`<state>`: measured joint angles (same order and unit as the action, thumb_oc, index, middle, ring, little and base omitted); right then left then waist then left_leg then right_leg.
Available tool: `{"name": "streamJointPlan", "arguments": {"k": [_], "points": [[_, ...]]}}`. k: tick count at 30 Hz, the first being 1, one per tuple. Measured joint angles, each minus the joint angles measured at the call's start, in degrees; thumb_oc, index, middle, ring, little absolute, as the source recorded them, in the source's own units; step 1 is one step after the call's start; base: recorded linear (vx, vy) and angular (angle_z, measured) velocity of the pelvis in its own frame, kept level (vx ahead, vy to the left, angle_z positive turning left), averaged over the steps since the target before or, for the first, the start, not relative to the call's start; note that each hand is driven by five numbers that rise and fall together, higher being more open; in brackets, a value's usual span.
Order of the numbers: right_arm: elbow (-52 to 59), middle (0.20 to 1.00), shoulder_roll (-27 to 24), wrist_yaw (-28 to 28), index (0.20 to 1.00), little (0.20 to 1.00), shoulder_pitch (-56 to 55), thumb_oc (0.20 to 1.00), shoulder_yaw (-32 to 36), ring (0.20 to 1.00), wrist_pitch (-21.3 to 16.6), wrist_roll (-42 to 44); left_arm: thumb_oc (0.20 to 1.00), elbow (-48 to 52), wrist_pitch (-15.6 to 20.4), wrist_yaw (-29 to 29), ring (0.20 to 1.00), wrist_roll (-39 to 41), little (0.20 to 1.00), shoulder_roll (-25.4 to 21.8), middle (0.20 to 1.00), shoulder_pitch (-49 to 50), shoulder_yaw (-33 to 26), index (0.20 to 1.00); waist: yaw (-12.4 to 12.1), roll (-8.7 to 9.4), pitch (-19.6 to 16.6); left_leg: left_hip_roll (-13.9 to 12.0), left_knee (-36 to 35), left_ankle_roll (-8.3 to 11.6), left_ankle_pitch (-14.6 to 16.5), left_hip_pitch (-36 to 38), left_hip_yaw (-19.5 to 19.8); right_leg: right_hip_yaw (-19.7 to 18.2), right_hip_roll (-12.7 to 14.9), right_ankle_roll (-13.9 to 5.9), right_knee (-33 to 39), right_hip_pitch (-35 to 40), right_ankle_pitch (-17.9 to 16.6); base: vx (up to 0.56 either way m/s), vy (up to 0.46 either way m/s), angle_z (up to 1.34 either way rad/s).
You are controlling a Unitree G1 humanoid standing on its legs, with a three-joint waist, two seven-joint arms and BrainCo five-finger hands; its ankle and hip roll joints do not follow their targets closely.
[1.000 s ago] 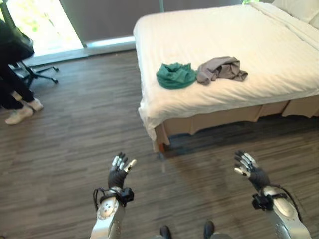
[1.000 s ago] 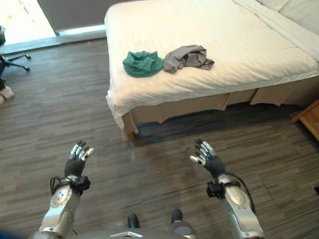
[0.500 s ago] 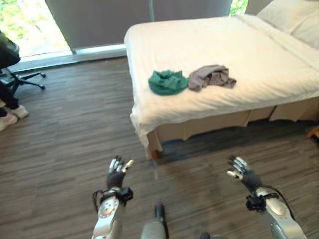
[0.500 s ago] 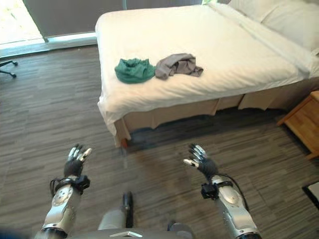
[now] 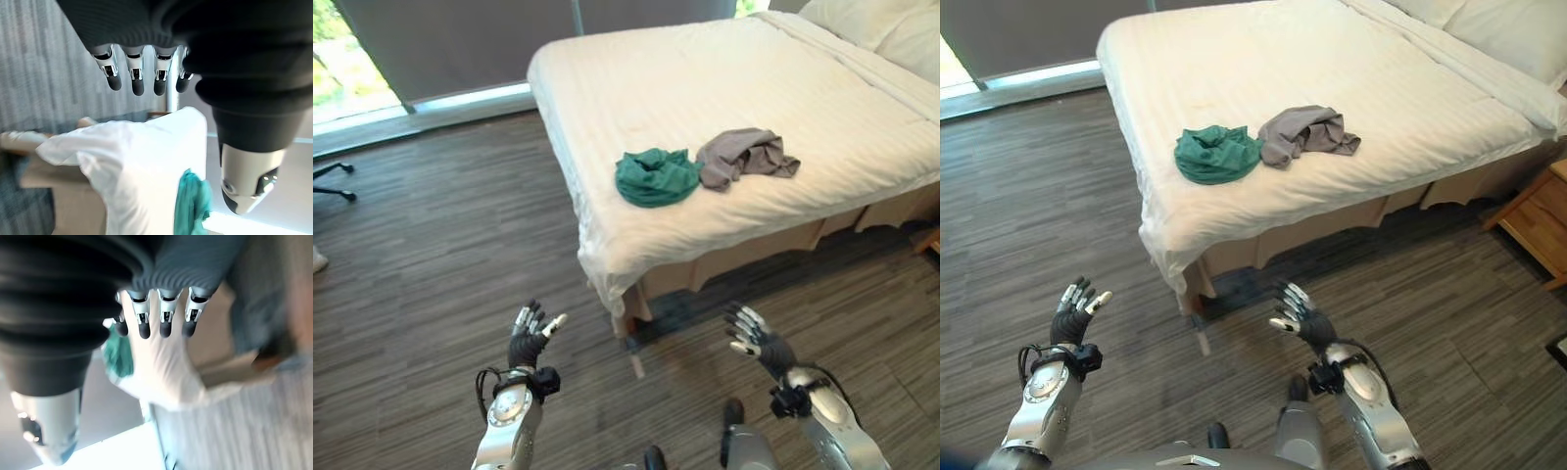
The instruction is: Pick up bed clothes into laundry basket.
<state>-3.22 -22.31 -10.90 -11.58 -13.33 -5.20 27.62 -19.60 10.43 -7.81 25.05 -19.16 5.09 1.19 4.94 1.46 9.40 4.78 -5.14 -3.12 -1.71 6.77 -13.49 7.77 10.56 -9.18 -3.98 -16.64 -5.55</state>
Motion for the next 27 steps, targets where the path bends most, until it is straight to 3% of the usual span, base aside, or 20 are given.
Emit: {"name": "streamJointPlan", "arguments": {"k": [3,7,8,11,12,14,16,17,18,19,20,21,22,23,24,25,26,27], "points": [[0.0,1.0,0.04,-0.2,1.0,1.0,0.51,1.0,0.13,1.0,-0.02,0.01,1.0,0.17,0.01,1.5,1.0,-1.62,1.0,0.55,1.0,-1.01,2.41,1.0,1.22,0.41,-0.08,0.01,0.0,0.56,0.39,1.74,1.61,-1.2,-0.83,-0.25,4.43,1.64,-3.94,0.21,-0.118,0.39],[-0.95,1.0,0.15,-0.68,1.0,1.0,3.07,1.0,-0.72,1.0,-0.06,-0.03,1.0,0.82,0.0,1.9,1.0,-1.59,1.0,0.8,1.0,-0.17,3.41,1.0,-0.27,1.1,-0.3,-0.44,-0.01,3.7,2.82,5.62,2.25,-1.54,-0.3,0.92,4.89,4.61,-5.64,0.18,-0.162,0.12],[-1.85,1.0,0.11,-0.73,1.0,1.0,4.19,1.0,-1.04,1.0,-0.21,0.01,1.0,0.8,0.07,1.9,1.0,-1.57,1.0,1.1,1.0,0.12,2.67,1.0,-1.09,0.91,-0.17,-1.15,-0.01,4.72,3.6,6.62,2.6,-1.04,-0.56,2.38,5.03,6.0,-7.67,0.14,-0.117,0.01],[-4.1,1.0,-1.49,-0.66,1.0,1.0,8.85,1.0,-2.9,1.0,0.16,0.0,1.0,2.29,-0.02,1.78,1.0,-0.88,1.0,2.17,1.0,1.6,2.08,1.0,-2.05,-1.87,-0.21,-6.92,0.77,5.37,4.19,7.67,3.14,1.35,-6.28,4.61,5.95,8.1,-6.17,0.23,-0.242,0.0],[-4.07,1.0,-2.01,-0.69,1.0,1.0,10.26,1.0,-3.15,1.0,0.18,0.0,1.0,2.49,-0.02,1.77,1.0,-0.36,1.0,2.18,1.0,1.5,1.59,1.0,-2.23,-1.87,-0.18,-8.34,2.29,5.52,4.29,7.38,3.38,2.32,-7.5,5.63,6.27,9.03,-5.44,0.17,-0.255,0.14],[-3.52,1.0,-2.48,-0.57,1.0,1.0,11.32,1.0,-2.72,1.0,0.06,0.03,1.0,2.46,-0.01,1.74,1.0,-0.36,1.0,2.18,1.0,1.26,1.16,1.0,-2.24,-1.28,-0.41,-10.09,6.4,6.05,4.63,6.17,3.15,3.53,-8.73,6.6,7.2,10.86,-4.65,0.11,-0.216,0.23],[-3.2,1.0,-3.12,-0.55,1.0,1.0,12.04,1.0,-2.77,1.0,-0.21,0.09,1.0,2.37,-0.02,1.57,1.0,-0.35,1.0,2.06,1.0,1.04,1.17,1.0,-3.12,-1.08,-0.36,-12.08,12.73,6.43,4.55,3.9,3.4,5.51,-9.95,8.92,7.67,12.01,-2.0,0.11,-0.261,0.19],[-3.19,1.0,-3.3,-0.55,1.0,1.0,11.9,1.0,-2.78,1.0,-0.2,0.24,1.0,2.43,0.0,1.48,1.0,-0.33,1.0,2.14,1.0,0.55,1.17,1.0,-3.26,-0.33,-0.22,-12.29,16.96,7.13,4.21,1.57,3.1,7.29,-9.86,8.84,8.92,12.88,-1.0,0.18,-0.273,0.02],[-2.62,1.0,-3.46,-0.68,1.0,1.0,11.95,1.0,-3.58,1.0,-0.16,0.56,1.0,3.42,0.1,1.36,1.0,-0.31,1.0,2.03,1.0,0.95,0.59,1.0,-4.88,0.69,-0.12,-14.9,27.76,10.97,2.01,-4.18,3.42,11.19,-9.78,8.74,9.21,13.67,1.26,0.2,-0.213,-0.26],[-1.95,1.0,-3.59,-0.8,1.0,1.0,11.34,1.0,-3.97,1.0,-0.27,0.56,1.0,3.78,0.27,1.33,1.0,-0.31,1.0,1.83,1.0,1.7,0.49,1.0,-5.68,1.81,0.37,-15.6,30.82,11.55,2.71,-5.81,3.16,10.37,-9.85,10.81,8.21,13.53,0.22,0.16,-0.131,-0.15],[-1.9,1.0,-3.62,-0.83,1.0,1.0,10.62,1.0,-4.23,1.0,-0.3,0.55,1.0,3.51,0.11,1.43,1.0,-0.31,1.0,1.89,1.0,2.11,0.97,1.0,-5.33,2.35,0.5,-16.11,31.47,11.7,3.01,-7.31,2.15,10.37,-10.45,12.61,8.22,14.18,1.45,0.1,-0.04,0.09],[-1.75,1.0,-3.69,-0.82,1.0,1.0,9.34,1.0,-4.49,1.0,-0.3,0.55,1.0,3.57,0.11,1.61,1.0,-0.31,1.0,1.93,1.0,2.04,1.31,1.0,-5.14,3.47,0.45,-16.26,30.8,11.69,3.03,-8.84,-0.34,9.97,-10.31,12.65,9.37,14.5,1.6,0.12,-0.007,0.16],[-2.14,1.0,-3.65,-1.01,1.0,1.0,9.07,1.0,-5.13,1.0,0.18,0.49,1.0,3.64,0.24,1.79,1.0,-0.32,1.0,1.92,1.0,1.6,1.3,1.0,-5.79,5.0,1.63,-14.64,26.82,11.75,2.96,-10.77,-3.14,9.41,-9.51,10.95,9.83,14.46,3.17,0.15,0.002,-0.02],[-2.18,1.0,-3.78,-1.25,1.0,1.0,8.85,1.0,-4.79,1.0,0.34,0.5,1.0,3.3,0.11,1.95,1.0,-0.32,1.0,2.4,1.0,1.86,1.41,1.0,-6.01,4.11,1.95,-15.94,22.79,11.76,2.99,-11.8,-4.19,12.36,-9.56,9.48,8.21,13.47,6.57,0.1,0.021,-0.23],[-1.69,1.0,-4.83,-1.39,1.0,1.0,9.03,1.0,-4.48,1.0,0.4,0.5,1.0,3.76,0.13,1.95,1.0,-0.33,1.0,3.37,1.0,1.43,1.42,1.0,-6.09,2.43,2.93,-17.49,18.26,12.13,2.62,-12.45,-4.65,12.27,-9.8,12.27,0.87,10.66,7.2,0.17,0.125,-0.07],[-2.03,1.0,-4.8,-1.59,1.0,1.0,8.61,1.0,-3.77,1.0,1.08,0.49,1.0,3.05,-0.19,2.1,1.0,-0.37,1.0,3.11,1.0,1.22,1.95,1.0,-5.77,2.85,3.73,-17.93,14.6,11.84,2.02,-12.91,-4.78,12.29,-10.04,15.69,-0.53,10.4,6.13,0.13,0.108,-0.09],[-2.24,1.0,-4.39,-1.67,1.0,1.0,7.98,1.0,-3.51,1.0,1.23,0.26,1.0,2.91,-0.69,2.11,1.0,-0.74,1.0,2.77,1.0,1.93,2.35,1.0,-6.04,3.24,3.66,-16.11,12.38,11.58,1.83,-13.76,-4.6,11.26,-10.57,12.77,1.58,11.09,6.51,0.17,0.152,-0.51],[-3.26,1.0,-4.62,-1.86,1.0,1.0,8.39,1.0,-2.7,1.0,1.17,-0.79,1.0,2.62,-0.78,2.15,1.0,-1.01,1.0,3.43,1.0,2.97,3.0,1.0,-7.31,1.49,4.26,-15.09,9.24,10.28,1.02,-14.63,-0.57,10.76,-10.84,6.13,-2.72,10.33,13.02,0.08,0.092,-0.87]]}}
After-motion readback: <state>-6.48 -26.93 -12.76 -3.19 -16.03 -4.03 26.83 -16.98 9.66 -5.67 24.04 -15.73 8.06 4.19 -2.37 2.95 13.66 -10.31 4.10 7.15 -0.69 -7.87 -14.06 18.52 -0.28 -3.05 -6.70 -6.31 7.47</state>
